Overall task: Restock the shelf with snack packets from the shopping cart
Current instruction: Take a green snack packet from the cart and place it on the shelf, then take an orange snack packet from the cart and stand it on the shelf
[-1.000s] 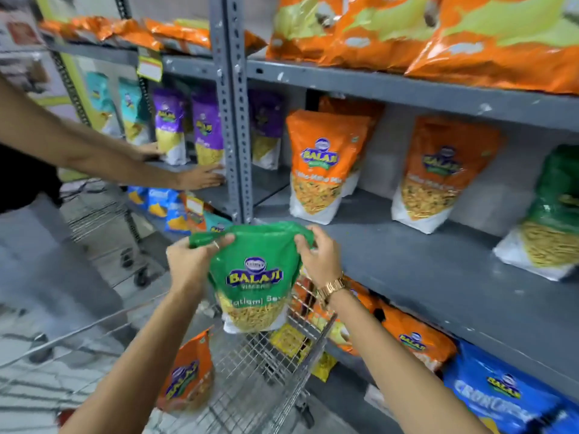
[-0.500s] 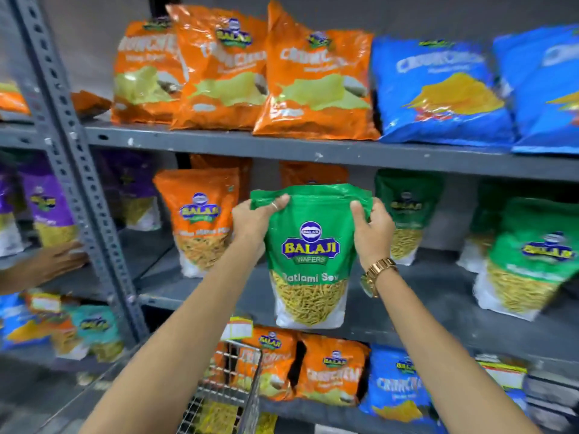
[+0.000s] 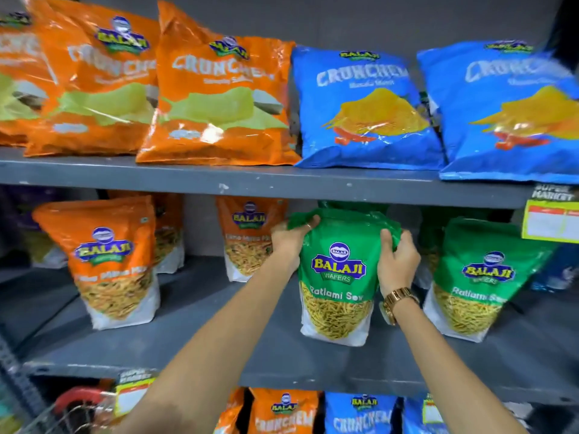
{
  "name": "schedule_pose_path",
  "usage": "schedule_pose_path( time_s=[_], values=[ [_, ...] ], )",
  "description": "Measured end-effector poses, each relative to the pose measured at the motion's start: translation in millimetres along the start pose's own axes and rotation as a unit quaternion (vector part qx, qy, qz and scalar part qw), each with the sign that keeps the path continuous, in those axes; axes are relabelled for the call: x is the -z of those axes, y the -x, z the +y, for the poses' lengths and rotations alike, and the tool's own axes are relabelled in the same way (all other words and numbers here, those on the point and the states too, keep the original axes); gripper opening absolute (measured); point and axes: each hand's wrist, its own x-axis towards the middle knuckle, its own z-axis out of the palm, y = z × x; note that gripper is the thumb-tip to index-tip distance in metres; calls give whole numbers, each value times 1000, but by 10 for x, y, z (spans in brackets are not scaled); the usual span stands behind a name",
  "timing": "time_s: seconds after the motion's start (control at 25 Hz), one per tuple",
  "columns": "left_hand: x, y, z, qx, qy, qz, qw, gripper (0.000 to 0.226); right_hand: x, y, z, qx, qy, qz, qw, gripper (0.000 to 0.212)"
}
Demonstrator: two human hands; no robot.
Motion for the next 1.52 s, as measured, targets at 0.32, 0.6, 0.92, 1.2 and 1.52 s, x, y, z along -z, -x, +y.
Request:
schedule_pose_path(
  time_s=[0.32,0.6,0.92,1.2,1.52],
  values=[
    [-471,-226,-357,-14,-58,-26,998,13,105,-284,527,-10,12,53,998,43],
    [-189,-253,-253,-71,-65,-9,995,27,-35,-74,495,150,81,149,974,26],
    [1267,77,-66,-80,-162,62,982,32,-684,842,285,190,45,-127,973,18],
    [3082,965,78,-67,-230,144,960,41,-1406,2216,11,172,18,-358,918,21],
    [4888,2358,-99,58,-264,335,902,30,-1902,3949,-350,186,47,-623,758,21]
  ],
)
